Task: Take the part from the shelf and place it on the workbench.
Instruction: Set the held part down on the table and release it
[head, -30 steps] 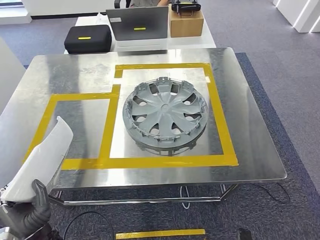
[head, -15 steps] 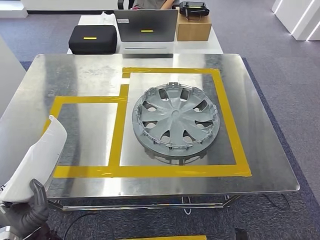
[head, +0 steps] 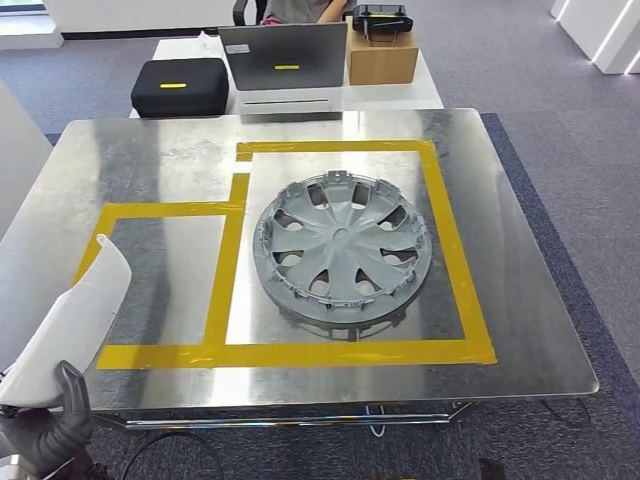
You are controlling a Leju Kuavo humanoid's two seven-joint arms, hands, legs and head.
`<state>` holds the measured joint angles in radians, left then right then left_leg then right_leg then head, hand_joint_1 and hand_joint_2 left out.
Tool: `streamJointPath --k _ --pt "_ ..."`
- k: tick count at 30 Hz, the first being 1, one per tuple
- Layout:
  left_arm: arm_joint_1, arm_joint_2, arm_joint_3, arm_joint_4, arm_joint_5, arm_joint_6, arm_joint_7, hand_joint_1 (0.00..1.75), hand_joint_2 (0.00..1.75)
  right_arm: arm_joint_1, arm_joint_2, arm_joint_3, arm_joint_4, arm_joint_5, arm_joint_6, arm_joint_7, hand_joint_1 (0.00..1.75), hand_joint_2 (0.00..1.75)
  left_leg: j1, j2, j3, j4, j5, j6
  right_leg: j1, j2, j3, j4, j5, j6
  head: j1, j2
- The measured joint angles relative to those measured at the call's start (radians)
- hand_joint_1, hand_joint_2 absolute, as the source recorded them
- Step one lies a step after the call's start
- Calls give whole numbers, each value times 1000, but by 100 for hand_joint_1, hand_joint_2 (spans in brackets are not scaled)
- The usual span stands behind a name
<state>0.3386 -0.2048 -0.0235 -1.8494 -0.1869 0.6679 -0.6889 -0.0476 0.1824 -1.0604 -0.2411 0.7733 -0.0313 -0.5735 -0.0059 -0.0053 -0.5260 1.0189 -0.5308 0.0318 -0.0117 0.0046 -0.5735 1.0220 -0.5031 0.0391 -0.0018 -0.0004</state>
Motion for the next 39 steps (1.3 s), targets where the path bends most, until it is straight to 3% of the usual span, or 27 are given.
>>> streamJointPath --k 8,14,18,24,29,34,39 --pt "-29 -27 183 23 -22 -190 0 175 175 0 -34 -2 0 27 64 19 0 175 1 0 2 -6 2 -16 0 0 1 0 -2 -7 0 0" --pt "-42 -44 261 44 -31 -210 4 175 175 0 -45 -3 0 32 66 20 0 175 0 0 2 -6 2 -17 -1 0 2 0 -2 -7 0 0" --pt "-76 -25 333 92 -34 -246 43 175 175 -1 -48 -3 0 43 74 20 0 175 -1 0 3 -5 2 -17 -2 0 2 0 -2 -7 0 0" --pt "-170 75 457 245 -124 -321 109 175 175 -8 -52 -3 0 63 85 21 0 175 -1 0 5 -5 2 -17 -1 1 2 0 -1 -7 0 0" --pt "-219 134 492 331 -208 -341 157 175 175 -12 -58 -2 0 73 86 23 0 175 0 0 5 -6 2 -17 -1 1 2 0 -1 -7 0 0" --pt "-316 239 448 483 -395 -369 273 175 175 -27 -62 3 0 95 94 35 0 175 0 0 5 -5 3 -18 -1 0 2 0 -1 -8 0 0" --pt "-463 321 343 661 -584 -364 369 175 175 -48 -64 20 0 109 100 48 0 175 0 0 5 -5 5 -19 -1 0 2 0 2 -9 0 0"
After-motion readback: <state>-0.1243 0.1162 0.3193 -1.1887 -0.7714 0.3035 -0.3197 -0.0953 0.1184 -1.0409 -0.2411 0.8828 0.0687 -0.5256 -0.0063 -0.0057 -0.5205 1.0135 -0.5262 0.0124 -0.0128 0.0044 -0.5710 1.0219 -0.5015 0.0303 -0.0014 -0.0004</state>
